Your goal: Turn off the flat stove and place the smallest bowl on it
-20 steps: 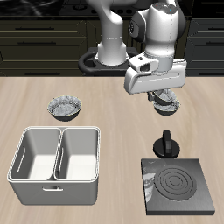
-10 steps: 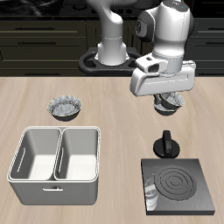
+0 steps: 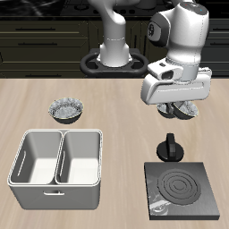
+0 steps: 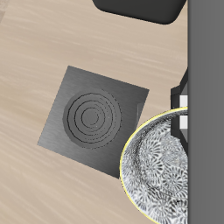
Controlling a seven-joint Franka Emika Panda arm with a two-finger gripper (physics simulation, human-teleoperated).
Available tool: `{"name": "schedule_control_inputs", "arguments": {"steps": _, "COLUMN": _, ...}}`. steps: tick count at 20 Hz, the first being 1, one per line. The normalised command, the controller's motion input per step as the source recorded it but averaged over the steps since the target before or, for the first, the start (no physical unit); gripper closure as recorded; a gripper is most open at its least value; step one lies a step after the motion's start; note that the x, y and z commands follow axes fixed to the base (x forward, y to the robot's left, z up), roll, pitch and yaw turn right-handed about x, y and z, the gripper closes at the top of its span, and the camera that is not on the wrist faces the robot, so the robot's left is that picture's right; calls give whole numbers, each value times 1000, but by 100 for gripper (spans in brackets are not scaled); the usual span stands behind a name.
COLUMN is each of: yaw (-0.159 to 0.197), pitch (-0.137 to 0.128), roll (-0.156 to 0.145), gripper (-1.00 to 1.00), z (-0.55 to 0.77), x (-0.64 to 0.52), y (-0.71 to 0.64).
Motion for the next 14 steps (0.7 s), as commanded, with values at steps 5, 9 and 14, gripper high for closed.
{"name": "schedule_control_inputs", "arguments": {"steps": 5, "yaw": -26, "pitch": -17, "roll": -17, "gripper": 100, "z": 150, "x": 305, "y": 29}}
{"name": "schedule_control_inputs", "arguments": {"steps": 9, "yaw": -4, "pitch": -3, "roll": 0, "gripper": 100, "z": 39, "x": 278, "y": 110}}
{"name": "schedule_control_inputs", "arguments": {"steps": 14, "yaw": -11, "pitch": -9, "roll": 10, "gripper": 100, "z": 124, "x": 264, "y": 98}}
